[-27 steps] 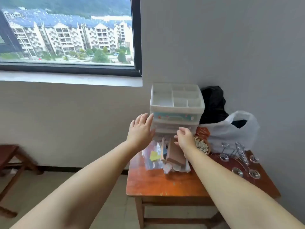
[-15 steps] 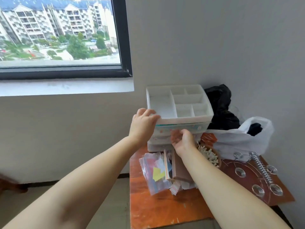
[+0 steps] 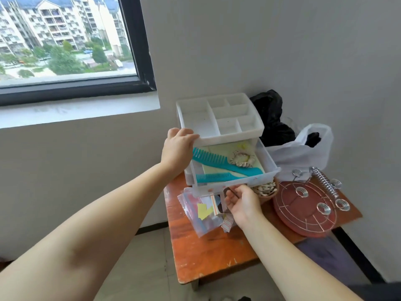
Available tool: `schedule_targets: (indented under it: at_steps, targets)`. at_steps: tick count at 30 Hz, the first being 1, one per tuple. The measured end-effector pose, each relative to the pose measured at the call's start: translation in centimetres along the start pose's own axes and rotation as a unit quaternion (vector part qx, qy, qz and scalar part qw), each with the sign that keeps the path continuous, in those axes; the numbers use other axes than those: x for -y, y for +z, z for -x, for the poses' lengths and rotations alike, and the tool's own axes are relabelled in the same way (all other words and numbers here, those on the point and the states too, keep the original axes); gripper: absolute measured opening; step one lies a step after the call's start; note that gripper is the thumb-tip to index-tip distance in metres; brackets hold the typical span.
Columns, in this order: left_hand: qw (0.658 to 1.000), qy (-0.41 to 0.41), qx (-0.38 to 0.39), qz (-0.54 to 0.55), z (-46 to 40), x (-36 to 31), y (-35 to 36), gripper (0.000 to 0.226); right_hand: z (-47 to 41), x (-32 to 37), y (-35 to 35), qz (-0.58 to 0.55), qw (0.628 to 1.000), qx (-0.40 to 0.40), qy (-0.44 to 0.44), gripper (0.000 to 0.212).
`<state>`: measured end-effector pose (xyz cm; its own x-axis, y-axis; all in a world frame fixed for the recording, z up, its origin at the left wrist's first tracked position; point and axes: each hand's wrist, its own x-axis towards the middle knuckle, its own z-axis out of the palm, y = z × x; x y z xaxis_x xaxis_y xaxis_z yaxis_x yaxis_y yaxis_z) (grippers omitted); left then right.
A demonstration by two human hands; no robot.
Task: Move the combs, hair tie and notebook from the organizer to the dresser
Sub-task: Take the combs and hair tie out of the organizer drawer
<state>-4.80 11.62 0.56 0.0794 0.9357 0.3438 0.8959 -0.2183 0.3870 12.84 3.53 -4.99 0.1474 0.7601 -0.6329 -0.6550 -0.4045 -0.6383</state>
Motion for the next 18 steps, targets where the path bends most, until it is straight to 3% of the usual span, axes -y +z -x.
schedule_targets:
  at_steps: [6,9,12,13,15,17,18]
  targets:
    - [0.999,-0.004,0.03,-0.017,0.5,-0.3,-0.2,0.046,0.5,0.1,-1.0,0.037,0.999,0.004,-0.017,0.019]
    - [0.997,-0.014,0.038,-0.069,1.3,-1.1,-0.2,0.05,0.7,1.6,-1.2,0.209,0.977,0.027,0.0,0.019]
    - [0.997,0.053,0.01,-0.059,2.2,-2.3,0.0,0.043,1.2,5.2,-2.4,0.483,0.865,0.137,0.0,0.021]
    - [0.995,0.085,0.044,-0.033,2.3,-2.7,0.1,0.038,1.2,6.9,-2.7,0.539,0.825,0.166,-0.039,0.019]
    - [0.977,0.112,0.184,-0.013,2.2,-3.6,0.6,0.033,0.7,10.3,-2.7,0.592,0.771,0.172,-0.16,0.016]
    - [0.944,0.117,0.298,-0.081,1.7,-4.1,1.7,0.054,-0.3,12.9,-1.6,0.642,0.695,0.149,-0.287,0.012]
    - [0.928,0.119,0.328,-0.128,1.5,-4.2,2.4,0.071,-1.0,13.7,-0.8,0.694,0.622,0.15,-0.329,0.012]
